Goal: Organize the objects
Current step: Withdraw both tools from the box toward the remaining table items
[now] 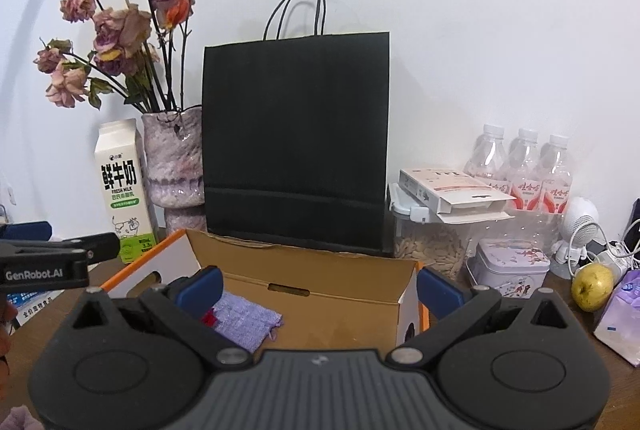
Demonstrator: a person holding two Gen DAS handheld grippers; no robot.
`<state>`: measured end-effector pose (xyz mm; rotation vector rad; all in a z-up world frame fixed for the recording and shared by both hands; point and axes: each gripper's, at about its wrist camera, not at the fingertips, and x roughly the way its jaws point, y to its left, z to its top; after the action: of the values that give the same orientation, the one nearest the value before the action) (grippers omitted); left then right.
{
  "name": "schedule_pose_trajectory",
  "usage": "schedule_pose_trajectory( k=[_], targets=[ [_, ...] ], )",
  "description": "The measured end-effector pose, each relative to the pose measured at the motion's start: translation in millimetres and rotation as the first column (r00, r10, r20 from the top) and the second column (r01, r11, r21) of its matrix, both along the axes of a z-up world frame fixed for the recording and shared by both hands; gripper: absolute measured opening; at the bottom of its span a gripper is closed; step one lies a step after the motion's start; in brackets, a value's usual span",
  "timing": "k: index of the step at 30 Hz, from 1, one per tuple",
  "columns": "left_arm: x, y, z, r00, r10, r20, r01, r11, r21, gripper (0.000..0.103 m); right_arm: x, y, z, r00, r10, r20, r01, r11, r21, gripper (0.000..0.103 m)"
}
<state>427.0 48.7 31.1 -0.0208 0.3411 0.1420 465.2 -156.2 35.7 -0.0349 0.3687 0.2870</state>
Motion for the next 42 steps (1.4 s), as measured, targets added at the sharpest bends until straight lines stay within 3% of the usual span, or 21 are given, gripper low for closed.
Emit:
schedule_pose_trajectory(
  k=[29, 42],
  targets=[
    [-121.6, -9.8, -2.6, 1.000, -0.008, -0.015, 0.008, 1.000, 0.009, 0.103, -112.8, -31.6, 2.8, 1.000, 0.024, 0.012, -0.024, 1.000, -0.017, 0.103],
    [-174.6, -7.7, -16.3, 0.997, 0.019, -0.072, -0.018, 1.000, 0.011, 0.103, -169.8, -49.0, -24.6, 0.997, 0.044, -0.058, -0.048, 0.996, -0.072, 0.103]
  ],
)
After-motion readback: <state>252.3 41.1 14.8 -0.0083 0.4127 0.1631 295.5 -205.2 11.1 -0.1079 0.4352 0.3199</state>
